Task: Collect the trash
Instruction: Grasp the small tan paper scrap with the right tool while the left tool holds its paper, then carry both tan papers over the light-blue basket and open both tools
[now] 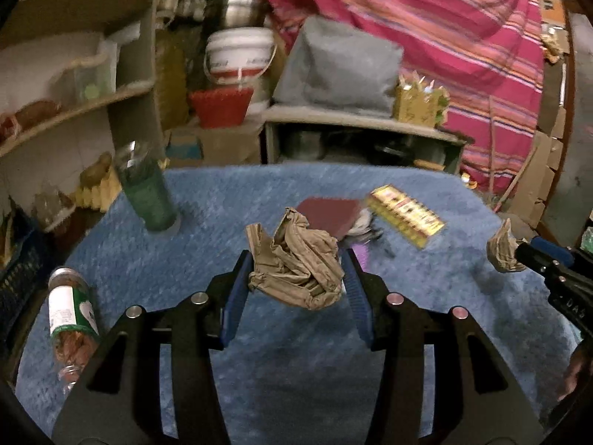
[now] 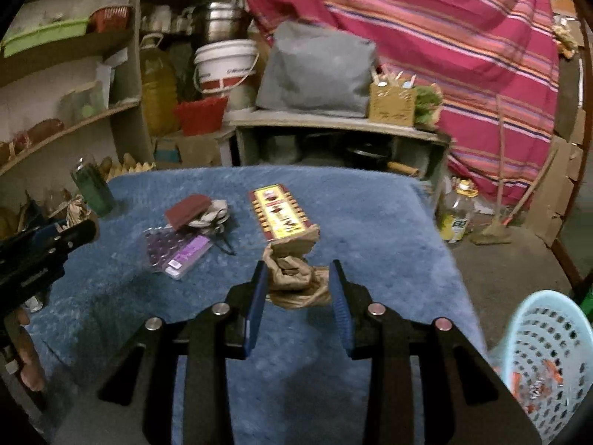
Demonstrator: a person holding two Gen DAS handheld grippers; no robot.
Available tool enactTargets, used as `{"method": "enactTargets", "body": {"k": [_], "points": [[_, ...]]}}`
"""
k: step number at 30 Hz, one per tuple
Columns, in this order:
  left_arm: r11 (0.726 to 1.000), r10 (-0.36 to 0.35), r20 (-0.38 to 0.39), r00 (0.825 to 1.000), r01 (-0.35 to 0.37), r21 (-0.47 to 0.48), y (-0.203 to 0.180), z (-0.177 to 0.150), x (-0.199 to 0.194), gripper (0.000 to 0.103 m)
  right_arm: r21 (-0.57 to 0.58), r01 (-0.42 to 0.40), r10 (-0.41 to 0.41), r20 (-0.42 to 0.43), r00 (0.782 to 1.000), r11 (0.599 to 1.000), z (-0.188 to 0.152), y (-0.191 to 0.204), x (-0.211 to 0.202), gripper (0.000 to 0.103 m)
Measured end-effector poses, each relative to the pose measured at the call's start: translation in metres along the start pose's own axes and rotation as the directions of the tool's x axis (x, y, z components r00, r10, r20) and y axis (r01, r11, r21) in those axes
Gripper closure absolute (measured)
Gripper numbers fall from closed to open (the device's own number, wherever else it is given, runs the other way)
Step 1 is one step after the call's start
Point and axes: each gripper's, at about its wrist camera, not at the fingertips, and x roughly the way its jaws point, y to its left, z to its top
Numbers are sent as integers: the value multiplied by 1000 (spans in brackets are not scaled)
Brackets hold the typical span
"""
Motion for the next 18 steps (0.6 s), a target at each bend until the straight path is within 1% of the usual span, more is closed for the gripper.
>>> {"method": "enactTargets", "body": {"k": [3,6,8,13,15,16,18], "points": [[1000,4,45,999,-5,21,-22,4,-16,55,10,27,-27,37,999,1000,1,-23,-25,69],[1000,-16,56,998,15,26,-44,6,-26,55,36,55,-57,62,996,998,1,-51,-50,69],[999,-52,50,997,51,18,-65,6,-31,55,61,81,-86,68,994,995,-2,-77,-65,69],[989,-138,37,990,135,67,-130,2,-37,55,122,148,-157,74,985,982,-12,-135,-94,69],[983,-171,31,985,168,80,-154,1,-38,55,148,184,-197,73,978,972,-20,-163,-106,69],[976,-199,22,980,196,92,-173,-1,-38,55,161,193,-206,70,976,968,-23,-173,-110,69],[967,-232,11,973,230,111,-198,-6,-39,55,187,212,-227,62,972,959,-30,-194,-117,69]]}}
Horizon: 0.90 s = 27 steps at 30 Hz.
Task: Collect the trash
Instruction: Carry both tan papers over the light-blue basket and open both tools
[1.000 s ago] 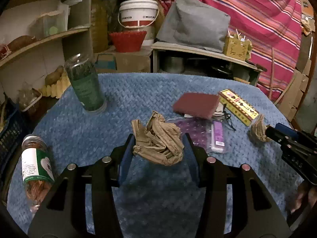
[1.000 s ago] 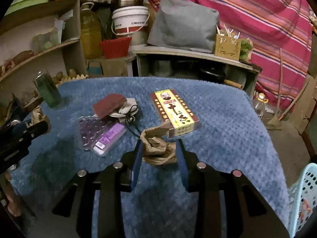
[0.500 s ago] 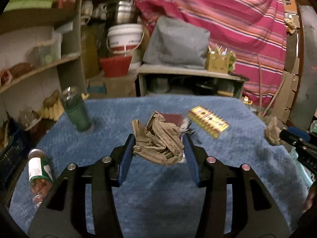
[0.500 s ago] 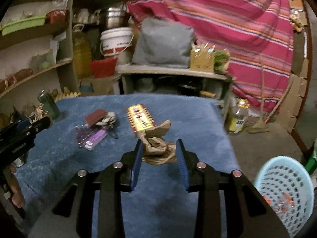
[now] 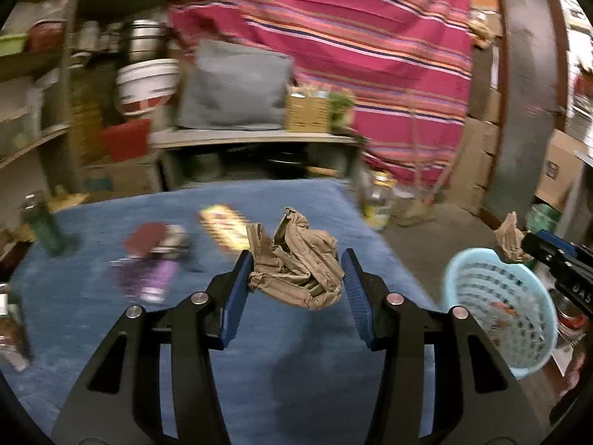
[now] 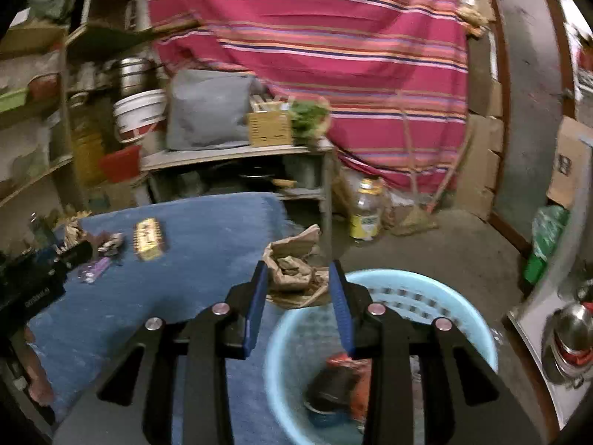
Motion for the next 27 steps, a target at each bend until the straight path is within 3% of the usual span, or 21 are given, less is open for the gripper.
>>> {"method": "enactTargets", "body": {"k": [10,11,12,23,25,27], "points": [[975,-178,-86,980,187,118,-136,-25,39,55,78,75,-69,-80,994,994,-18,-84,13,69],[972,-188,-95,978,199,123,-143,-26,43,55,86,78,-71,-81,994,993,-19,-90,14,86],[969,-203,-106,973,215,125,-153,-28,47,55,102,69,-60,-92,994,992,-20,-98,15,88],[947,-257,-156,954,280,154,-191,-33,67,52,152,92,-74,-121,990,984,-33,-123,22,88],[945,-259,-161,952,284,161,-193,-32,66,48,163,94,-75,-119,990,982,-33,-124,20,88],[946,-253,-155,955,277,165,-193,-31,65,35,173,93,-73,-117,990,980,-33,-126,19,88]]}}
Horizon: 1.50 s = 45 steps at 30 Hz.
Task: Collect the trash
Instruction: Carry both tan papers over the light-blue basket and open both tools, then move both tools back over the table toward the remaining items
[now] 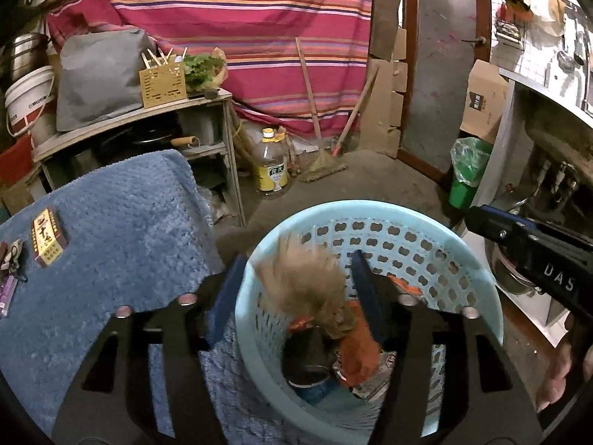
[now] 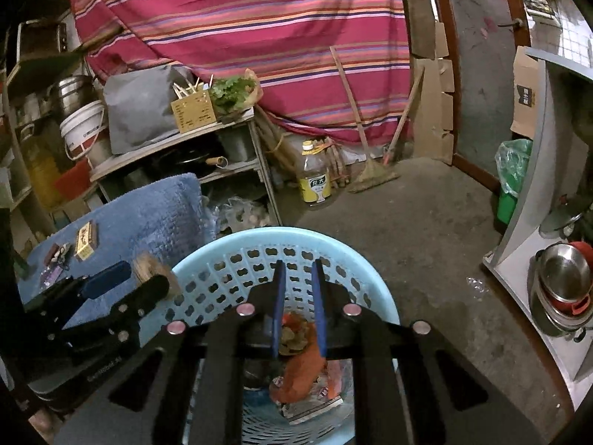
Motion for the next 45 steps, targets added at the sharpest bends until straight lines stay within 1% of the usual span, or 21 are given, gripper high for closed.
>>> {"method": "enactTargets", "body": {"k": [1,3,6,10,12,13,14,16,19,21,23,24,26,28,29,32,33,37,40,43,45], "points": [[1000,8,7,1000,-8,-4,1,0,-2,32,2,2,-2,0,1000,1000,0,0,0,88],[1000,24,20,1000,-24,-17,7,1,-7,22,2,4,-4,-1,1000,1000,0,2,0,88],[998,45,25,999,-44,-40,20,3,-13,13,-12,12,-12,-5,1000,1000,0,4,1,88],[993,80,31,996,-77,-84,49,-1,-29,10,-39,14,-14,5,1000,999,1,15,0,87],[988,126,44,991,-121,-96,67,-8,-43,8,-46,6,-6,12,1000,999,3,21,-1,86],[985,144,51,988,-139,-99,74,-11,-50,7,-49,4,-3,16,1000,999,3,24,-2,80],[982,167,58,984,-160,-101,82,-15,-58,6,-52,2,-1,25,1000,999,4,30,-4,62],[973,216,67,974,-208,-104,101,-22,-76,6,-65,7,-4,50,999,998,4,41,-8,41],[953,285,63,956,-276,-127,133,-35,-104,6,-89,-35,40,59,997,995,2,63,-12,40],[943,309,52,950,-298,-147,153,-43,-123,6,-112,-95,101,49,994,989,-4,88,-14,36],[921,367,52,929,-355,-159,177,-54,-149,6,-149,-121,130,51,990,981,-9,111,-18,31],[910,392,54,918,-379,-169,188,-60,-162,6,-181,-137,150,61,987,974,-12,131,-23,30],[894,422,51,905,-406,-189,209,-68,-183,6,-209,-162,182,82,980,964,-18,160,-33,24],[878,447,46,893,-428,-216,231,-79,-204,6,-223,-192,217,91,972,956,-26,184,-43,22],[869,458,42,888,-437,-232,242,-84,-214,6,-229,-204,230,94,969,952,-31,195,-48,19],[846,485,32,874,-459,-272,269,-98,-239,6,-273,-196,233,112,966,942,-50,232,-63,13],[837,495,30,868,-468,-282,277,-103,-246,6,-290,-185,225,111,968,939,-56,246,-67,13],[817,511,25,859,-476,-326,300,-120,-270,6,-319,-198,237,86,968,927,-79,284,-85,13],[810,515,24,857,-477,-340,315,-133,-286,6,-325,-190,229,87,970,926,-91,300,-102,10],[801,534,37,845,-492,-341,320,-143,-299,6,-326,-190,231,93,969,926,-98,313,-116,9],[797,540,41,841,-495,-346,323,-148,-305,6,-330,-191,234,95,968,925,-100,320,-121,9]]}}
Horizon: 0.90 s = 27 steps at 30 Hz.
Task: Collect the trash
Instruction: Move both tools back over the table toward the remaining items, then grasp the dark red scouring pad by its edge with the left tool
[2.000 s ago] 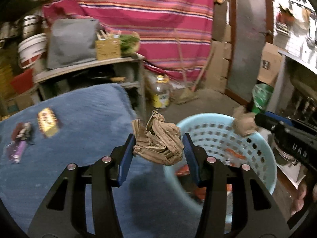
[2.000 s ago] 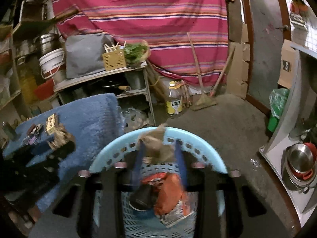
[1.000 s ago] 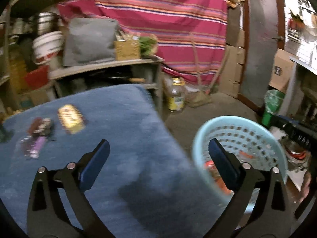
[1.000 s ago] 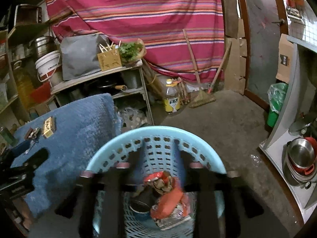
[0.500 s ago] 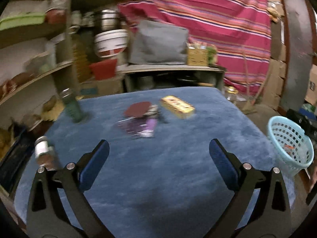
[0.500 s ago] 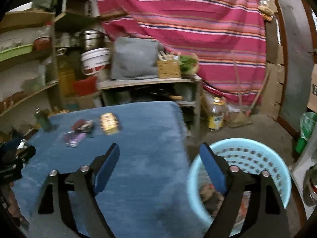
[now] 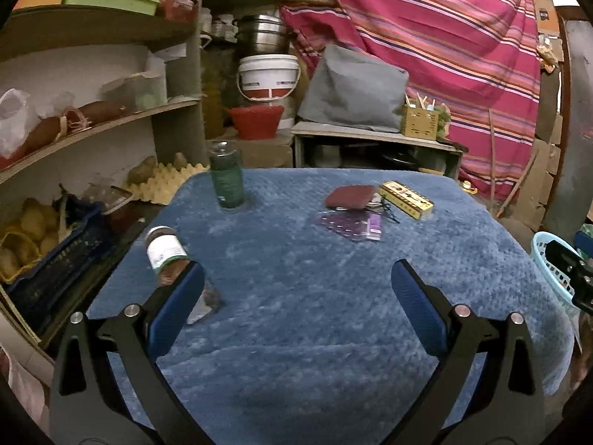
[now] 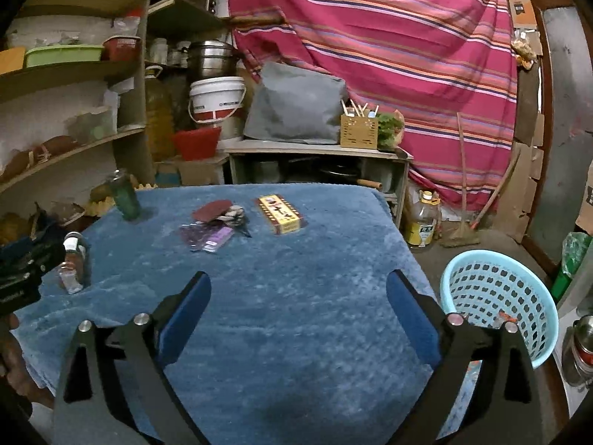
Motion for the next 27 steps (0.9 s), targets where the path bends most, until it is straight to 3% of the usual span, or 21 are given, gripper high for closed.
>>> {"method": "enactTargets", "body": {"k": [12,27], "points": [[999,37,21,999,-37,-9,8,11,12,5,-25,-6,7,42,999,1000,17,21,20,5],[999,37,-45,998,-38,-10,-8,49,113,5,-29,8,-7,14,1000,1000,59,8,126,5]]}}
